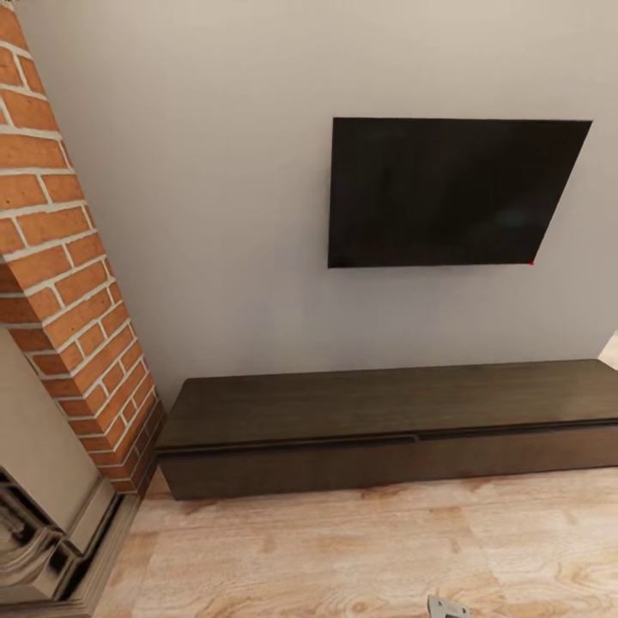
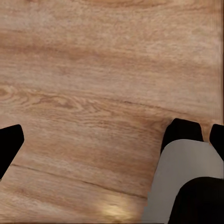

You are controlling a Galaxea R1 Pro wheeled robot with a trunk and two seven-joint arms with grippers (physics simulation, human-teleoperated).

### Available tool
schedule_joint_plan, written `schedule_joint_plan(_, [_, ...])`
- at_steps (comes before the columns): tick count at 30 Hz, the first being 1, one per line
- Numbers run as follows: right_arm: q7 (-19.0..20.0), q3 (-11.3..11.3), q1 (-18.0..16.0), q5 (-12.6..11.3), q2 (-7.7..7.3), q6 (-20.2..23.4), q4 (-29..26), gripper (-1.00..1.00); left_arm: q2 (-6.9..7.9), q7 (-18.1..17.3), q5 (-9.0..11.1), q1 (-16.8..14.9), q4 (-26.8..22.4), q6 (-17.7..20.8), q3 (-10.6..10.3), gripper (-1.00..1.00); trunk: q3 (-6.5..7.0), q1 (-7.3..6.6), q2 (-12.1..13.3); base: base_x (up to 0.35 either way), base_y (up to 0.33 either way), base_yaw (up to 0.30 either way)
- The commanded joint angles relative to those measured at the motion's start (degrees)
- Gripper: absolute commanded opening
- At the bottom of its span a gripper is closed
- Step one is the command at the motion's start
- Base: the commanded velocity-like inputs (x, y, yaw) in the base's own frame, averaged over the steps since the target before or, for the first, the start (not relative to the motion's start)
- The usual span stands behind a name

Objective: Place each of the two pumpkins and all three candles from the living room inside a cabinet in the living room (use any cabinet), then make sure every cabinet is closed, and position the cauldron so it is next to a table in the living room.

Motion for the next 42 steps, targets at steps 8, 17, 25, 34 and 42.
schedule_joint_plan(8, [0.01,0.41,-0.05,-0.42,0.06,-0.20,0.17,1.00,-2.32,0.05,0.67,0.36,-0.04,0.13,0.16,1.00,1.39,-1.77,3.20,0.000,0.000,0.000])
schedule_joint_plan(17, [0.01,0.41,-0.05,-0.42,0.06,-0.20,0.16,1.00,-2.96,0.05,0.69,1.59,-0.10,0.13,0.16,1.00,2.65,-3.30,6.00,0.000,0.000,0.000])
schedule_joint_plan(25, [0.01,0.41,-0.05,-0.42,0.06,-0.20,0.16,1.00,-3.02,0.05,0.37,2.44,-0.13,0.05,0.14,1.00,3.72,-4.62,8.41,0.000,0.000,0.000])
schedule_joint_plan(34, [0.01,0.41,-0.05,-0.42,0.06,-0.20,0.15,1.00,-3.13,0.05,0.20,2.54,-0.06,0.08,0.08,1.00,5.34,-6.60,12.02,0.000,0.000,0.000])
schedule_joint_plan(42, [0.01,0.41,-0.05,-0.42,0.06,-0.20,0.17,1.00,-2.70,0.72,0.85,2.54,-0.19,0.13,0.16,1.00,5.34,-6.60,12.02,0.000,0.000,0.000])
